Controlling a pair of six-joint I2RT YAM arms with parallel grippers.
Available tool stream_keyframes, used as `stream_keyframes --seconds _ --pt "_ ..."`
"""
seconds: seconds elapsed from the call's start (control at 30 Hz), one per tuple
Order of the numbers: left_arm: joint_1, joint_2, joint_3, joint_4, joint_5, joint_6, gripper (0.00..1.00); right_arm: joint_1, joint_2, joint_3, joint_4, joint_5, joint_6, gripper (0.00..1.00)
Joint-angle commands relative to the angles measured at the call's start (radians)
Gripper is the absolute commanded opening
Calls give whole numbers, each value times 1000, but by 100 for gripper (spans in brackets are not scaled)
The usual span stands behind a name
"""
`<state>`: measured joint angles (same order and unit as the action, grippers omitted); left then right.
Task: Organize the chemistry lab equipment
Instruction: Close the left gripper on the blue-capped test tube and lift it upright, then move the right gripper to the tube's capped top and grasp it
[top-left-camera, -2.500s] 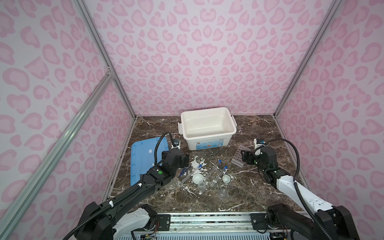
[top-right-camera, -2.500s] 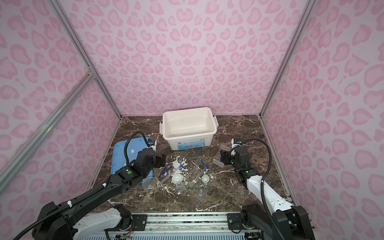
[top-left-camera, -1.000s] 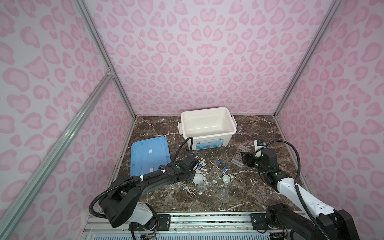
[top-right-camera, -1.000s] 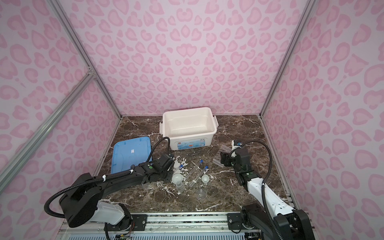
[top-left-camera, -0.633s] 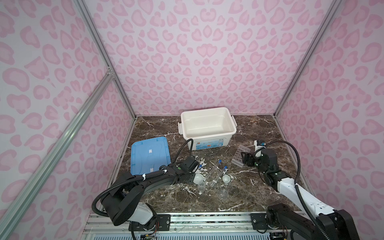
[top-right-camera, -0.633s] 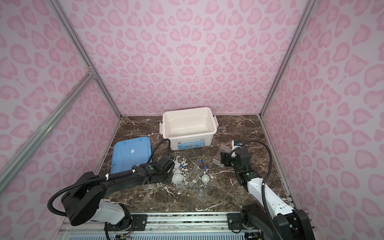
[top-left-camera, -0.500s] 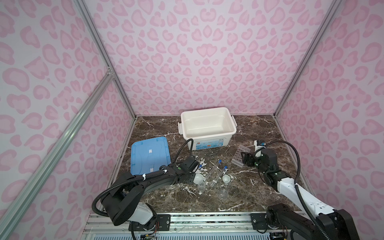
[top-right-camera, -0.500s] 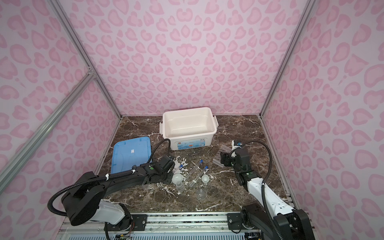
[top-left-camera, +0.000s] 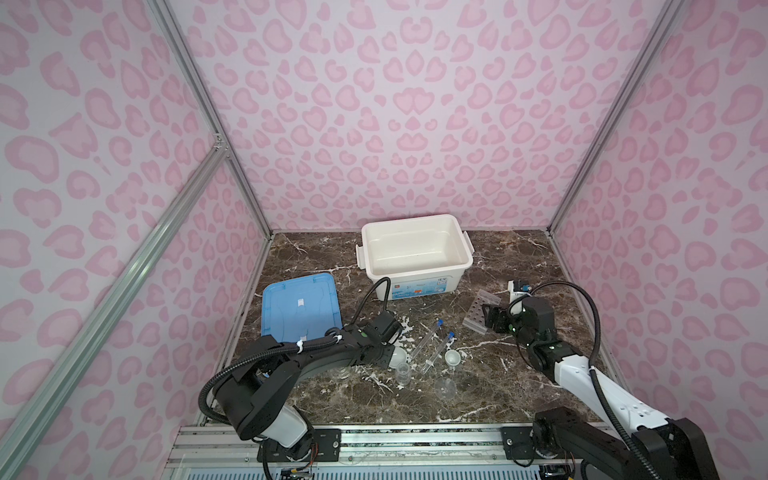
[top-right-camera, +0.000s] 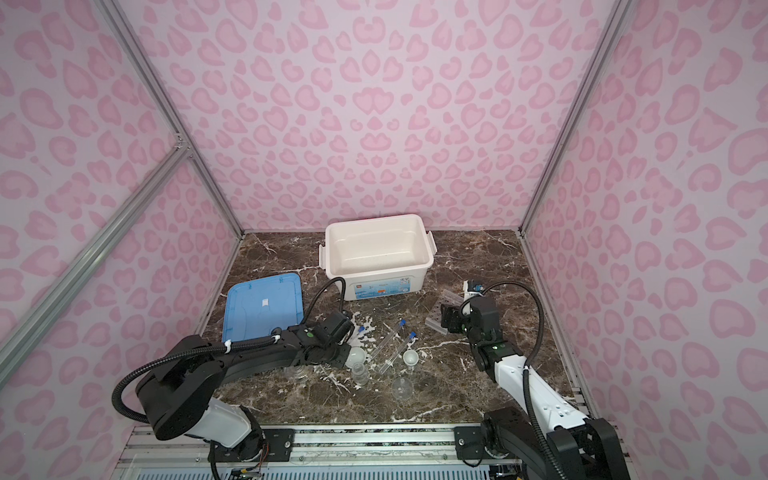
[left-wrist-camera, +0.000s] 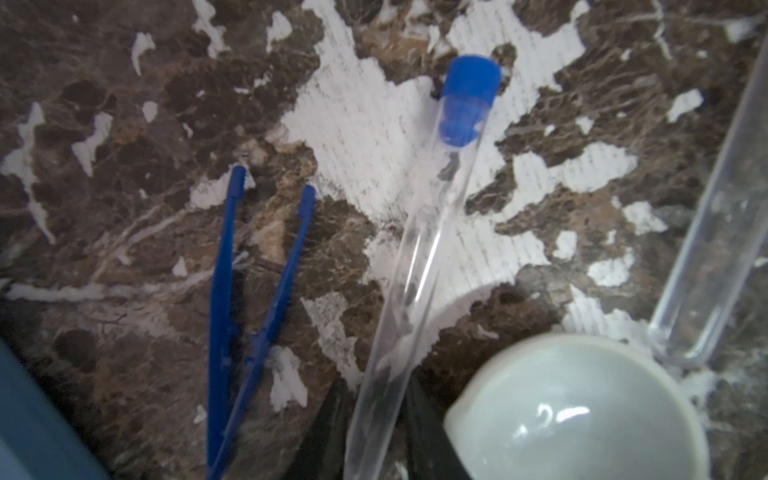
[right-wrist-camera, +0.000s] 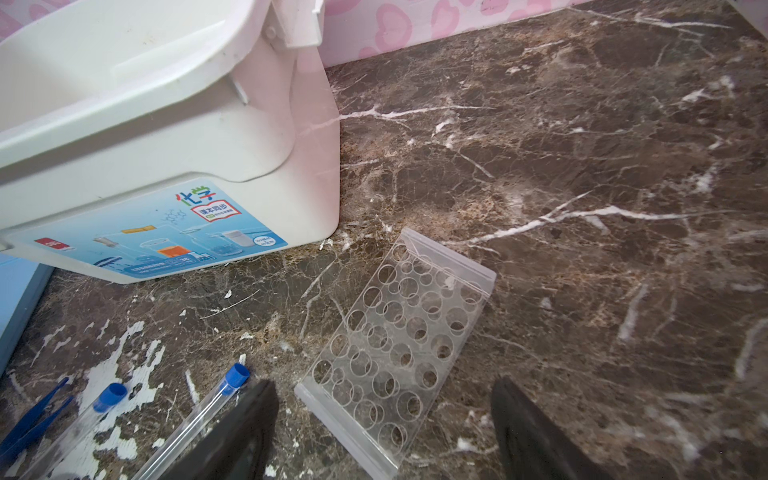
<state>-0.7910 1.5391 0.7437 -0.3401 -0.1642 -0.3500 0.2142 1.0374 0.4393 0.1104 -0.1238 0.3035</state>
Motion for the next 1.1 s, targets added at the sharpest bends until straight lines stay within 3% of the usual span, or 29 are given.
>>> stream_keyframes --seconds 0.0,0.3,0.53,1.07 --pt "1 15 3 -27 5 3 24 2 -3 2 3 3 3 82" --pt "2 58 30 -25 2 23 15 2 -2 9 -3 6 3 82" --pt "1 31 39 -2 6 40 15 2 0 16 0 -16 7 83" --pt "-72 -37 157 22 -123 146 12 10 108 53 200 -381 151 76"
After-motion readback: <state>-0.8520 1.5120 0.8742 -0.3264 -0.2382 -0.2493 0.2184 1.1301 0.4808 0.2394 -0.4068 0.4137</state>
